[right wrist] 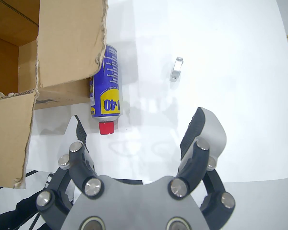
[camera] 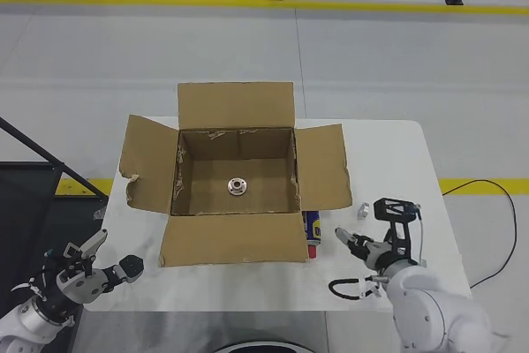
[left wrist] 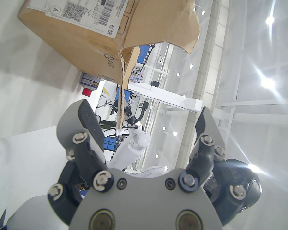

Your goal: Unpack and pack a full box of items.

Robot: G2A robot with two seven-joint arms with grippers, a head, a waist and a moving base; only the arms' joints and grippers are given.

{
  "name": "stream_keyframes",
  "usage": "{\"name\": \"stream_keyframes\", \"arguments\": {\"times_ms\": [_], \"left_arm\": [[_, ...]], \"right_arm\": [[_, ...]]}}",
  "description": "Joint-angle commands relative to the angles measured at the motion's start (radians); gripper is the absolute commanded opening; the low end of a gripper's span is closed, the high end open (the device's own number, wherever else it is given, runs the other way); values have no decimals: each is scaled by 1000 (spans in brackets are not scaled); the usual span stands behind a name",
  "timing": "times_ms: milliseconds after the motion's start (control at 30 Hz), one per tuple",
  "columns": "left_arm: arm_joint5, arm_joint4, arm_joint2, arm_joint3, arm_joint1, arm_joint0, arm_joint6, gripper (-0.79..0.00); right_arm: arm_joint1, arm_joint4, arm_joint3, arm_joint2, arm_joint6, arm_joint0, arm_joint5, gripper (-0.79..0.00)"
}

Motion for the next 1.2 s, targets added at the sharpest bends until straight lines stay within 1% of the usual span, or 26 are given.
{"name": "stream_keyframes", "arguments": {"times_ms": [0, 300, 400, 467, 600, 933, 1167], "left_arm": [[0, 0, 0, 0, 0, 0, 0, 0], [0, 0, 0, 0, 0, 0, 0, 0], [0, 0, 0, 0, 0, 0, 0, 0], [0, 0, 0, 0, 0, 0, 0, 0], [0, 0, 0, 0, 0, 0, 0, 0], [0, 0, 0, 0, 0, 0, 0, 0], [0, 0, 0, 0, 0, 0, 0, 0]], "right_arm": [[0, 32, 0, -1, -36, -28, -4, 0], [-1, 112, 11, -59, -260, -182, 11, 0], [0, 122, 47, -74, -308, -191, 7, -3], [0, 138, 76, -88, -330, -185, 4, -6], [1, 92, 135, -107, -353, -151, 13, 0], [-2, 88, 274, -172, -370, -29, 19, 0], [-4, 67, 349, -211, -360, 30, 38, -15]]}}
